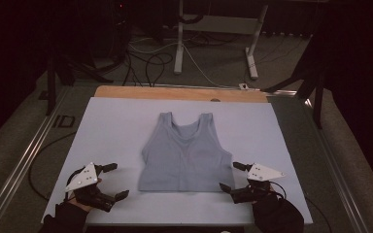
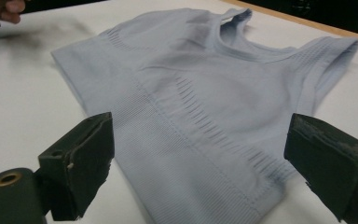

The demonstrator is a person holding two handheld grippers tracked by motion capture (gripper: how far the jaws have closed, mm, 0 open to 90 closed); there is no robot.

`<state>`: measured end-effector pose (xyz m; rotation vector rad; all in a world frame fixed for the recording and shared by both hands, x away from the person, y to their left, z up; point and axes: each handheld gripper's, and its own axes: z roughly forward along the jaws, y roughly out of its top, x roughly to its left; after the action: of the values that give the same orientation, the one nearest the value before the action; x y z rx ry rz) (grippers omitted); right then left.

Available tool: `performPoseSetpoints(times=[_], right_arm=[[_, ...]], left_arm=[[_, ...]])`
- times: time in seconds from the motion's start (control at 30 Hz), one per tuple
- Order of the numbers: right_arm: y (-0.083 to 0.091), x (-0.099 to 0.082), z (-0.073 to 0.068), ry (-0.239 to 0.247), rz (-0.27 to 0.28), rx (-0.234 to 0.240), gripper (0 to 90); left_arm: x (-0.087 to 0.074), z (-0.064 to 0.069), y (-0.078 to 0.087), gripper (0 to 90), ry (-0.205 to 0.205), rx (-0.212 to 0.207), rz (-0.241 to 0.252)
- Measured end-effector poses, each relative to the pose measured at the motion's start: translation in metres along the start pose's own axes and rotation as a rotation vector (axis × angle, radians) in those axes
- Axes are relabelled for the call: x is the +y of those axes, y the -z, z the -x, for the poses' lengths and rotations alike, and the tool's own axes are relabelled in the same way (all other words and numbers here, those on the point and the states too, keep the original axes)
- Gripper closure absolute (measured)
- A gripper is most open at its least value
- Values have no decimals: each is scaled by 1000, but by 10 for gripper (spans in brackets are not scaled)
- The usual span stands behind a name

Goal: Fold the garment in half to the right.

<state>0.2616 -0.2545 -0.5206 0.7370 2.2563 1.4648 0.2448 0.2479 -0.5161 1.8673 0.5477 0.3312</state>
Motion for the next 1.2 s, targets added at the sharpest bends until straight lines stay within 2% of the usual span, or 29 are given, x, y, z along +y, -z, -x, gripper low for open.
performPoseSetpoints(times=[0.1, 0.57, 0.8, 0.97, 1.17, 1.2], right_arm=[[0, 0, 0, 16, -3, 0, 86], [-4, 0, 2, 10, -30, -5, 86], [-6, 2, 1, 0, -22, -6, 86], [-5, 7, 0, -5, -15, -19, 87], [-5, 20, -6, 41, -27, -42, 87], [-5, 23, -7, 30, -23, -44, 88]], left_arm=[[0, 0, 0, 3, -4, 0, -3], [1, 1, -1, 3, -8, 0, -1], [5, 4, -5, 3, -19, -23, -35], [11, 6, -6, 3, -31, -33, -42], [19, 6, -3, 4, -29, -30, -36], [19, 6, -3, 4, -29, -30, -36]])
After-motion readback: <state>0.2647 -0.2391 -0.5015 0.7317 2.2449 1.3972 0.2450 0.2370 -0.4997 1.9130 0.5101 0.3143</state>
